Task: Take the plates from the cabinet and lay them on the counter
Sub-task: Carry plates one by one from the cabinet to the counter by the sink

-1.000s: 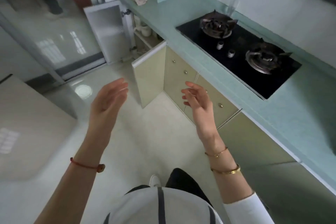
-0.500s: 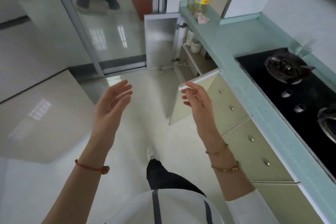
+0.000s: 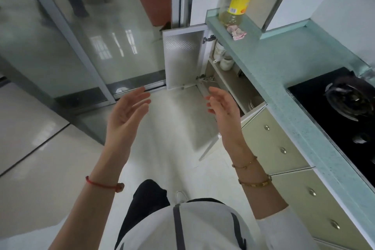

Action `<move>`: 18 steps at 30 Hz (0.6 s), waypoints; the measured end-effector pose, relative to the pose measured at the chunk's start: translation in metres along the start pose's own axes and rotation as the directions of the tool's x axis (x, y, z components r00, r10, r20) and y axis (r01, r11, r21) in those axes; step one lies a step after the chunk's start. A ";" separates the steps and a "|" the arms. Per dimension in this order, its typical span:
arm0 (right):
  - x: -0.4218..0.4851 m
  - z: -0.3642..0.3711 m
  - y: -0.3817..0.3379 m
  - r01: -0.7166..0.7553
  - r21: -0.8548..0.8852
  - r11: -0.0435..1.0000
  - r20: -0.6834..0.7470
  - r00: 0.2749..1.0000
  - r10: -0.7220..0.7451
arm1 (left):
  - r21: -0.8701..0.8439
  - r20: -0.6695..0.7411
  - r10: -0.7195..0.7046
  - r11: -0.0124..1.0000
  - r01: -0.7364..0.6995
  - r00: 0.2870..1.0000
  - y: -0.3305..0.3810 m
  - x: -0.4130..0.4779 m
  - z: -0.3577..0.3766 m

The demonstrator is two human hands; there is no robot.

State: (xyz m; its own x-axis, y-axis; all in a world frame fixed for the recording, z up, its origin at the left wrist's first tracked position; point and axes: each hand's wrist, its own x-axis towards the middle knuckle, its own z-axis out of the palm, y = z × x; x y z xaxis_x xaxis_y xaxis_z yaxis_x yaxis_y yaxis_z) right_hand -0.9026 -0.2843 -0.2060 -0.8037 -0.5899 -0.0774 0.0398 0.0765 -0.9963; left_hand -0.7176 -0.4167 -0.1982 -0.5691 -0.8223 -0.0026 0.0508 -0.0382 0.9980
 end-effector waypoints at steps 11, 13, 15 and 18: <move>0.099 0.082 0.012 -0.027 0.062 0.998 -0.357 0.933 0.047 | 0.020 0.276 -0.020 1.000 0.016 0.961 -0.007 0.202 -0.029; 0.111 0.094 0.014 -0.030 0.072 0.997 -0.422 0.905 0.057 | 0.041 0.321 -0.031 0.999 0.019 0.947 -0.007 0.230 -0.030; 0.122 0.104 0.017 -0.044 0.080 0.996 -0.476 0.876 0.077 | 0.059 0.377 -0.056 0.998 0.036 0.925 -0.008 0.258 -0.028; 0.138 0.112 0.021 -0.072 0.113 0.991 -0.558 0.820 0.124 | 0.061 0.443 -0.077 0.997 0.056 0.893 -0.012 0.298 -0.019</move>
State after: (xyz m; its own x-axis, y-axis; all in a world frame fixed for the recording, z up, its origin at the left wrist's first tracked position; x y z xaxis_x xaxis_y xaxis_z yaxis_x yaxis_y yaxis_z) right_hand -0.9462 -0.4547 -0.2421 -0.9859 -0.0257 -0.1655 0.1648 0.0274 -0.9859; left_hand -0.8725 -0.6723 -0.2117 -0.8759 -0.4797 -0.0515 -0.0314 -0.0497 0.9983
